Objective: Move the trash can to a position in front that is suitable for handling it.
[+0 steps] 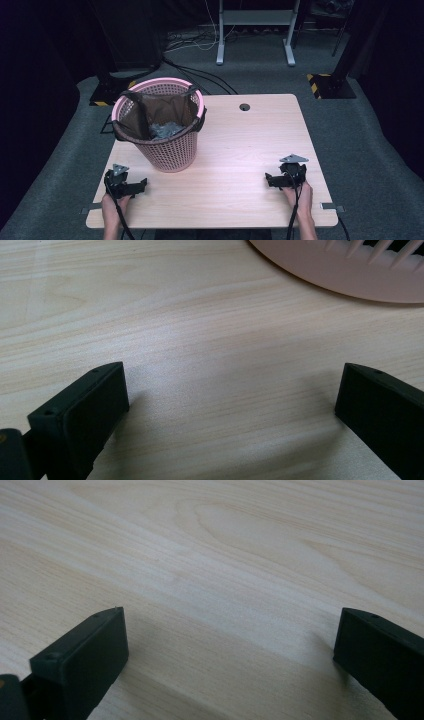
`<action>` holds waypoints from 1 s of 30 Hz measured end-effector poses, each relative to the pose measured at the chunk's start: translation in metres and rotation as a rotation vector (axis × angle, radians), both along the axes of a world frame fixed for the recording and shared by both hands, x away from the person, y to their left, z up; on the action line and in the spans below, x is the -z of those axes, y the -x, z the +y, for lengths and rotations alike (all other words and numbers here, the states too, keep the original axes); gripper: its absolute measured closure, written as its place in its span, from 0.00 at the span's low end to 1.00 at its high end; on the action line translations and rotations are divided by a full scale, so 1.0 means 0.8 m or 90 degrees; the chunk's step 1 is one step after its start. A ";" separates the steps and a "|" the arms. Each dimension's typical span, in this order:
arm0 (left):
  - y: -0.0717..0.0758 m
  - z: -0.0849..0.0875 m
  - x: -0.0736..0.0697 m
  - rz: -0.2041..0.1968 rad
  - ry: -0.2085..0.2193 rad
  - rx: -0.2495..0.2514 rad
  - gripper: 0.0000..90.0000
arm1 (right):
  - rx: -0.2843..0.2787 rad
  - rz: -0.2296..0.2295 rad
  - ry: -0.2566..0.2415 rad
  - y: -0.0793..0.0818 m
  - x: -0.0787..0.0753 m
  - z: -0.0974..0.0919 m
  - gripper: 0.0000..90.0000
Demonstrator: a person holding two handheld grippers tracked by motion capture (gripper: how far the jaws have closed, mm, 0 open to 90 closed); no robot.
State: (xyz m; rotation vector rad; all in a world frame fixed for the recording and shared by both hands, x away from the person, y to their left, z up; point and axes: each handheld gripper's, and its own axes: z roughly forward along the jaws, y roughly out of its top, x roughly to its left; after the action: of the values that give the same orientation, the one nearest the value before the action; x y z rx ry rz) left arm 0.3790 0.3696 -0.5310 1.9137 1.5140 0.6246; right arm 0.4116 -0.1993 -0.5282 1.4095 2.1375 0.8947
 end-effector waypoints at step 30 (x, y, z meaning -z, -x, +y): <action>0.000 0.000 0.000 -0.001 0.001 0.000 0.01 | -0.066 0.012 -0.017 -0.012 -0.046 0.044 0.01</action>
State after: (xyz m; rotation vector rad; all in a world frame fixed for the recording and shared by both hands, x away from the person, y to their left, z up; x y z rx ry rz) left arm 0.3787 0.3692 -0.5311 1.9111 1.5136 0.6242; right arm 0.4209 -0.1640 -0.4915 1.3347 2.2375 0.9545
